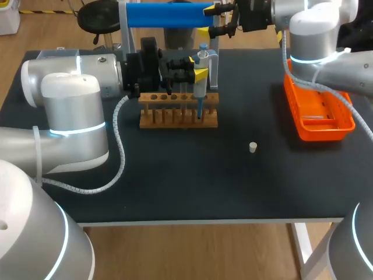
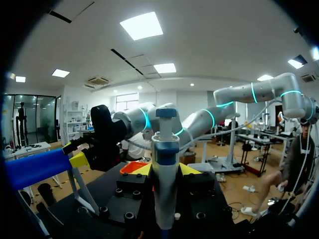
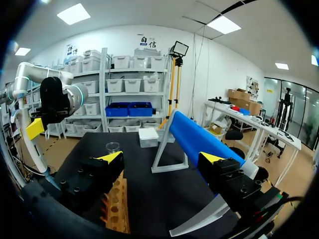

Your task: Invert the test tube, pick up the pipette, mount the tip to pipette, aspirate from beaker and dispense into the tube, eject the tip, return the pipette, and cap with the stopper.

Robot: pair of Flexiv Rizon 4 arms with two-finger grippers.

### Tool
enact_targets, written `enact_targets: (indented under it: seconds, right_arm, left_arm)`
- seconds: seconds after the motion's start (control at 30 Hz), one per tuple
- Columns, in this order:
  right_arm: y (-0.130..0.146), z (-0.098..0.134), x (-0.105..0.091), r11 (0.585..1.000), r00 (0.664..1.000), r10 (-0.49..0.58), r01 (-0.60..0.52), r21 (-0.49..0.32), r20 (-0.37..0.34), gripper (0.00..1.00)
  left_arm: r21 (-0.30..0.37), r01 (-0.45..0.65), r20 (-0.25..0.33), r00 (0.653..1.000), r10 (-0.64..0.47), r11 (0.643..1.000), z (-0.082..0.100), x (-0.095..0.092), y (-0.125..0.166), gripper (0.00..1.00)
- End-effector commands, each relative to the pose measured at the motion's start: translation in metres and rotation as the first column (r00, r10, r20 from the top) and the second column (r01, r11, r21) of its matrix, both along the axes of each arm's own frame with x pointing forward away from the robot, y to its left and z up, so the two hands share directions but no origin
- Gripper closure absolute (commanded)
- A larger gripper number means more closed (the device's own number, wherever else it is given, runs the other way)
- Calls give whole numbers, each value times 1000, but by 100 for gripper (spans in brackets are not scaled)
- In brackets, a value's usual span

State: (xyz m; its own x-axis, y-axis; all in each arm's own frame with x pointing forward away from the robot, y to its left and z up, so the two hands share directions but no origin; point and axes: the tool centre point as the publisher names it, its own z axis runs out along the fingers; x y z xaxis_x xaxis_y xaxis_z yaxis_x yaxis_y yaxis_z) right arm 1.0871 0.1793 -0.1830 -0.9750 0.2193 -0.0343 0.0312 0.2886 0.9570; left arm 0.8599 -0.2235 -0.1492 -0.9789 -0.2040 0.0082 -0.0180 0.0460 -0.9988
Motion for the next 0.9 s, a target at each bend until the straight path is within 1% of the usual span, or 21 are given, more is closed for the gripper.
enact_targets:
  seconds: [0.03, 0.33, 0.47, 0.6, 0.9]
  right_arm:
    - [3, -4, 0, 1000, 1000, -13, 13, -7, -5, 0]
    - [3, -9, -1, 999, 1000, -26, 26, -23, 0, 0]
    - [3, -6, -5, 999, 999, -35, 36, -27, 22, 0]
    - [1, -2, -9, 999, 999, -35, 36, -27, 26, 0]
    - [1, -2, -9, 999, 999, -35, 36, -27, 26, 0]
  left_arm:
    - [-2, -2, 1, 1000, 2, 1000, 0, -1, 0, 100]
    - [-2, -2, 1, 1000, 2, 1000, 0, -1, 0, 100]
    - [-2, -2, 1, 1000, 2, 1000, 0, -1, 0, 100]
    - [-2, -2, 1, 1000, 2, 1000, 0, -1, 0, 100]
    - [-2, -2, 1, 1000, 2, 1000, 0, -1, 0, 100]
